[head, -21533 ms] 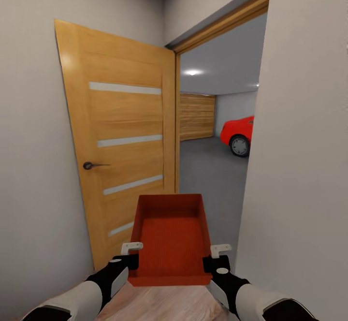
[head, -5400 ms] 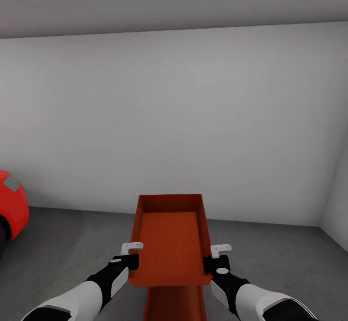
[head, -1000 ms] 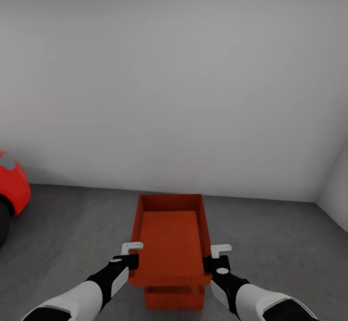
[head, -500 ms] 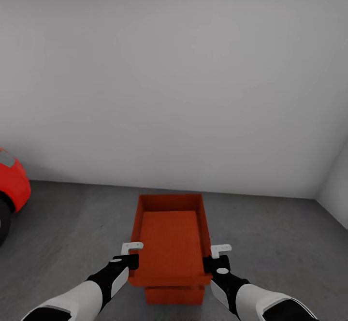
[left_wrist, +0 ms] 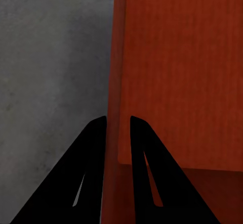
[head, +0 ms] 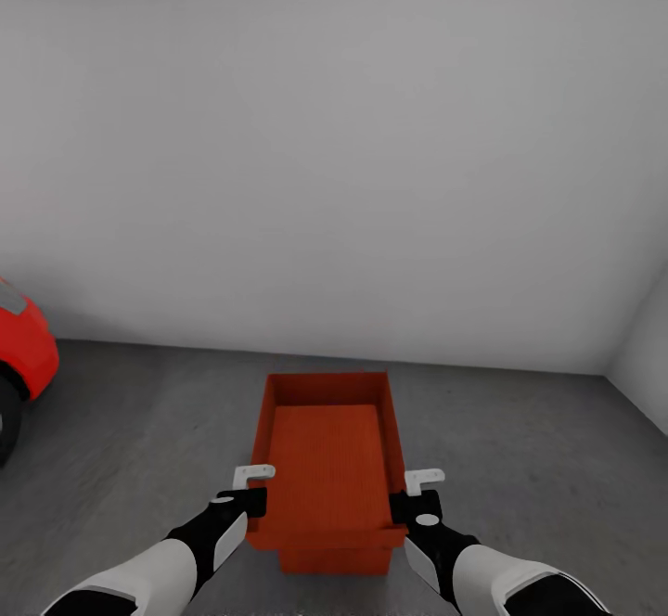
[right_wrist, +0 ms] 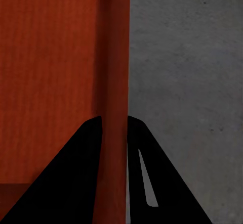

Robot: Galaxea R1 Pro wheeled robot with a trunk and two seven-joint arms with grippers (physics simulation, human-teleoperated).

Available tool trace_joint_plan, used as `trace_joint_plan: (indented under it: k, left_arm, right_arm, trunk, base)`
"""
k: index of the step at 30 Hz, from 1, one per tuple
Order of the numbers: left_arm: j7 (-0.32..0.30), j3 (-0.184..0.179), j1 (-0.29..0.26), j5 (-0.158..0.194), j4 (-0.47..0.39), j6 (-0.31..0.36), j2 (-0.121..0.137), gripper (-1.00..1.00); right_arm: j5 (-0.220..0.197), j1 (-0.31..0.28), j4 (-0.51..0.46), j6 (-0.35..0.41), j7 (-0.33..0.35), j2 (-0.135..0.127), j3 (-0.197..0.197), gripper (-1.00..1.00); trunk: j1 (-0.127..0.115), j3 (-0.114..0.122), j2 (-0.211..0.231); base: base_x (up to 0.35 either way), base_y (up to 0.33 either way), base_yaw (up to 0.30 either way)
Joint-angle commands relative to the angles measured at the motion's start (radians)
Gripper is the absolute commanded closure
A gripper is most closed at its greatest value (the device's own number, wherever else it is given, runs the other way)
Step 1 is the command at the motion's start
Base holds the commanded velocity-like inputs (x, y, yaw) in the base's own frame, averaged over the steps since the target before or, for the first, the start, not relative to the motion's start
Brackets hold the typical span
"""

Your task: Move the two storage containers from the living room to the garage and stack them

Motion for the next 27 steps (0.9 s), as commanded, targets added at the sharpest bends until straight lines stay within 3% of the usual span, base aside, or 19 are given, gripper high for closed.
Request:
trace_joint_plan:
  k: [1, 27]
  left_arm:
    - [0.011, 0.056, -0.001, -0.007, -0.006, -0.012, 0.088, 1.0]
    - [0.011, 0.056, -0.001, -0.007, -0.006, -0.012, 0.088, 1.0]
  right_arm:
    - [-0.002, 0.0, 0.001, 0.0, 0.001, 0.001, -0.046, 1.0]
    - [-0.002, 0.0, 0.001, 0.0, 0.001, 0.001, -0.046, 1.0]
  trunk:
    - [0.0, -0.003, -0.001]
    - [0.0, -0.045, -0.001]
  base:
    - [0.0, 0.0, 0.0]
    - [0.0, 0.0, 0.0]
